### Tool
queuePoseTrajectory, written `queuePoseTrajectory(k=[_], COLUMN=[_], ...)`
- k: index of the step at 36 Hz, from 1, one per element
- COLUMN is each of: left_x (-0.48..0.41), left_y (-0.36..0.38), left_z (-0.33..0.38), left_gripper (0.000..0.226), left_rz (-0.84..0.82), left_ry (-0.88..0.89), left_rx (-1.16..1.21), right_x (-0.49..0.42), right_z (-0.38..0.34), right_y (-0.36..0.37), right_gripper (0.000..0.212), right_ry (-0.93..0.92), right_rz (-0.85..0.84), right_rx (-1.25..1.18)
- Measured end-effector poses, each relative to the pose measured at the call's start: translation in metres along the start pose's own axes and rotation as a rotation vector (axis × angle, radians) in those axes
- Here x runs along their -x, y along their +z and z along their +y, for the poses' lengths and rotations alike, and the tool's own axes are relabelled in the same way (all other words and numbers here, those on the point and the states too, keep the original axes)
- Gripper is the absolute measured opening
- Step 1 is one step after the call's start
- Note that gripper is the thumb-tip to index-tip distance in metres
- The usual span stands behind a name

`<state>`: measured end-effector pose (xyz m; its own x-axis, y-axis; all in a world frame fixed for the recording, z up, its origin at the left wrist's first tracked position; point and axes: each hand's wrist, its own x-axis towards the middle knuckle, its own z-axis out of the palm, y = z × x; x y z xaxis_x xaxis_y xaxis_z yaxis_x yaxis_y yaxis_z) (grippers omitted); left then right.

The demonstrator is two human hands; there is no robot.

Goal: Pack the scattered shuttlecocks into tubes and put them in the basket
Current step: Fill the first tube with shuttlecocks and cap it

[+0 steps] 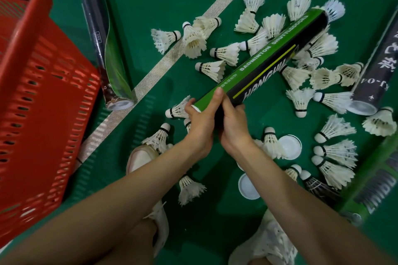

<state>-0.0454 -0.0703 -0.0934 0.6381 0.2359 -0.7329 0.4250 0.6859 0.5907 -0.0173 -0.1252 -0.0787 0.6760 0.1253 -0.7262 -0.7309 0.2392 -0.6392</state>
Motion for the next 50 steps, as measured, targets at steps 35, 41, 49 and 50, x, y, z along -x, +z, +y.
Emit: queuePoseTrajectory(k=[35,41,49,50], left_x=[0.004,-0.015,-0.035,-0.038], left_y=[-0.039,-0.027,0.042,0.048], left_z=[0.026,0.038,0.064,0.066], left_gripper=[0.037,0.064,0.038,0.037], left_rz=[-0.581,-0.368,-0.334,-0.321], left_ry=[-0.161,0.038,0.112,0.117], left_rx=[-0.083,-0.618,-0.703,-0.667], right_x=[-0.011,-0.014,-0.015,-0.014], right_z=[-0.013,-0.013,-0.002,-0.002], right_y=[-0.019,-0.028,-0.051,-0.053], right_gripper=[0.054,0.051,0.060,0.062], right_ry=[0.012,-0.096,-0.161,-0.166], right_rz=[-0.112,-0.124,-0.183,-0.198], right_rx=[-0.077,0.036,0.352,0.371])
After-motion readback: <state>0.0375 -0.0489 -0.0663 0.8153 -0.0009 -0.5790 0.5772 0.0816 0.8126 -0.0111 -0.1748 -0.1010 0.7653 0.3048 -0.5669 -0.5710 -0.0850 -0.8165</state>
